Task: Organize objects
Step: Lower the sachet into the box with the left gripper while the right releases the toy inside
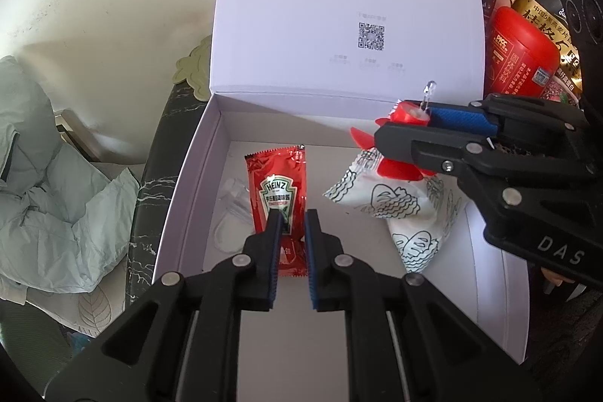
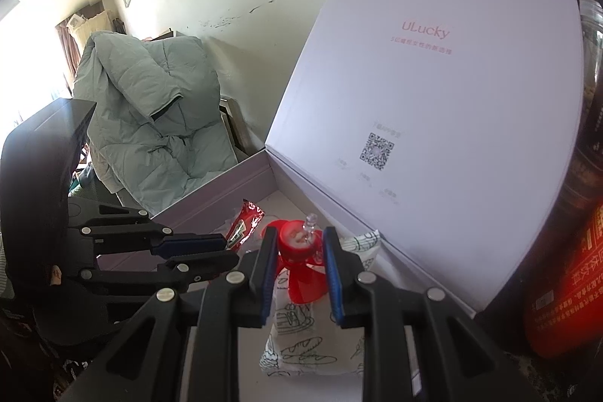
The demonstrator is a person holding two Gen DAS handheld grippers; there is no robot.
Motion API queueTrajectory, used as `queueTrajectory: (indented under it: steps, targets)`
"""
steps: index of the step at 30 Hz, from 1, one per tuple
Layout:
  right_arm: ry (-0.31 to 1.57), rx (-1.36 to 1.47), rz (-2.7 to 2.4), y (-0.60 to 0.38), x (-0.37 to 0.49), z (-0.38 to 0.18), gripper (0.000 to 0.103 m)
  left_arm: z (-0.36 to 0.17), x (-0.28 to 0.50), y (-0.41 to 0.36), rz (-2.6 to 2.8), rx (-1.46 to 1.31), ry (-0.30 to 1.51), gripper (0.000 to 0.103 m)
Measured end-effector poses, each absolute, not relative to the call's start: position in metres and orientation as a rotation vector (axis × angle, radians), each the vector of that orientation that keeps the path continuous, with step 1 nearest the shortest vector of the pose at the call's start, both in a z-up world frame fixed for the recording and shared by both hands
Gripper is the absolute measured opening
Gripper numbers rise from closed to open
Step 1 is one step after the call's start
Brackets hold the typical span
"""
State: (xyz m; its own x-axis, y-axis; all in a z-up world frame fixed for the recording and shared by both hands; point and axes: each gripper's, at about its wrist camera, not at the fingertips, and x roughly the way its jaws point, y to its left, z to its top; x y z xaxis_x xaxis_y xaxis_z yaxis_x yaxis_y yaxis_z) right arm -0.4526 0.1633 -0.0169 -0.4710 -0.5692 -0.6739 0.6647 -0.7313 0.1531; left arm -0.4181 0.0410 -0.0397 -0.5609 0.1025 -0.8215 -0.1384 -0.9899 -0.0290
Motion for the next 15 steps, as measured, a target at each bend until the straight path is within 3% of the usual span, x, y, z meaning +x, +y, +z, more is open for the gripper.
queueTrajectory:
  steps: [9,15]
  targets:
    - [0.172,0.955,-2.235,0.167,-0.452,-0.013,0.029,-0.034,-0.418,0.039,2.68,-1.378,0.048,0.013]
    - [0.178,0.941,-2.25,0.169,-0.445,-0.002,0.038,-0.022,-0.413,0.041,2.702,-1.339,0.06,0.021]
